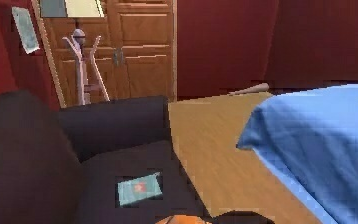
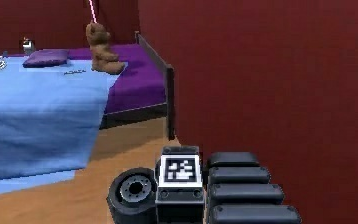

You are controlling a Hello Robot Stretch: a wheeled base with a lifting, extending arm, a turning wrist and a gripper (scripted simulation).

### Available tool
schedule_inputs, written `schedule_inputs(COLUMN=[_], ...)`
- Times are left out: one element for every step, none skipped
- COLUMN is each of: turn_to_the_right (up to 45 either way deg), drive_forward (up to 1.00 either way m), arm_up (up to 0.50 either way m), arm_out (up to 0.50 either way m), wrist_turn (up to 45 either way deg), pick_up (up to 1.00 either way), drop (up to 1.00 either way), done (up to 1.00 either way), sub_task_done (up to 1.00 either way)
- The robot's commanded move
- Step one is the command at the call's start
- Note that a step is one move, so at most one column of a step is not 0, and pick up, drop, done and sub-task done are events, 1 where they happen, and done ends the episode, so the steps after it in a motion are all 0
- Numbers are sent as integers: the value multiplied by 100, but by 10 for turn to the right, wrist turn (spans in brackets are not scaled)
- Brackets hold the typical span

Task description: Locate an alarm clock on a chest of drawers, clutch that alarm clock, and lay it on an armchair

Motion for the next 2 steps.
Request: schedule_inputs(turn_to_the_right=[-300,210], drive_forward=[0,0], arm_up=[0,0], arm_out=[0,0], wrist_turn=[0,0], pick_up=[0,0], drop=[0,0], done=[0,0], sub_task_done=[0,0])
